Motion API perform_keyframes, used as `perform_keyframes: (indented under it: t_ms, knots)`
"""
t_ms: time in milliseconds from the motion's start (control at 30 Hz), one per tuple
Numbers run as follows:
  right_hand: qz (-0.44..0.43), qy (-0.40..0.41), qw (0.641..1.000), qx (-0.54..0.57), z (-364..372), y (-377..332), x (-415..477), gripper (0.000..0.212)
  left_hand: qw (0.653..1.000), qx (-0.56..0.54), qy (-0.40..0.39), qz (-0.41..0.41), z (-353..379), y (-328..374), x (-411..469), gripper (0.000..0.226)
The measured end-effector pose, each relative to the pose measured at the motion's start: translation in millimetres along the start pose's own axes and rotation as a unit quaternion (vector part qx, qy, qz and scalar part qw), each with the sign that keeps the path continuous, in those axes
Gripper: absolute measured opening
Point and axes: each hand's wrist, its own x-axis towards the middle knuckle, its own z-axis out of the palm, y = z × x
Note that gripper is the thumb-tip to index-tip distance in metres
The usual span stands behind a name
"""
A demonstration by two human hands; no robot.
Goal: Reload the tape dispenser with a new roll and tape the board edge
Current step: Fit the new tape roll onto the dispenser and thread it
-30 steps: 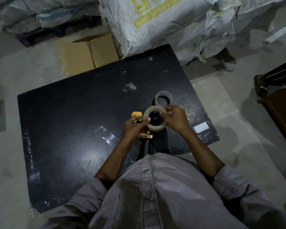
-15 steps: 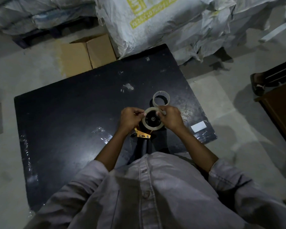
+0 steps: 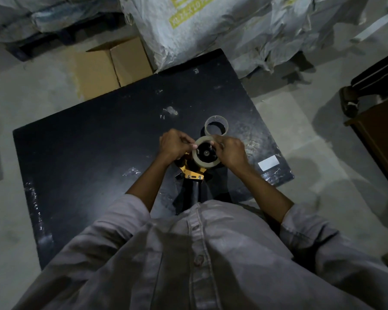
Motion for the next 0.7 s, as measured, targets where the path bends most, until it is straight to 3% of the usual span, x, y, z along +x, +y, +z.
perform_keyframes:
  t_ms: [133,233,300,400,700]
  knots:
    - [-0.017,0.024,0.999,-0.031,11.7,-0.9,-3.8,0.030,0.999,0.041,0.005,-0.006,4.5,4.6,8.0,0.019]
    - [-0.033,0.014,0.998,-0.045,18.8,0.1,-4.4,0.042,0.987,0.152,-0.024,0.039,-0.5,22.3,2.7,0.051]
    - [-0.045,-0.007,0.997,-0.057,21.8,0.5,-2.5,0.055,0.973,0.214,-0.055,0.069,-3.5,28.0,3.5,0.058]
    - [-0.056,-0.025,0.994,-0.086,25.8,-0.1,-0.3,0.063,0.965,0.236,-0.093,0.068,-5.4,15.4,12.3,0.058]
    - [-0.062,-0.081,0.978,-0.181,20.9,-22.5,3.9,0.068,0.952,0.275,-0.100,0.086,-11.9,3.4,2.9,0.054]
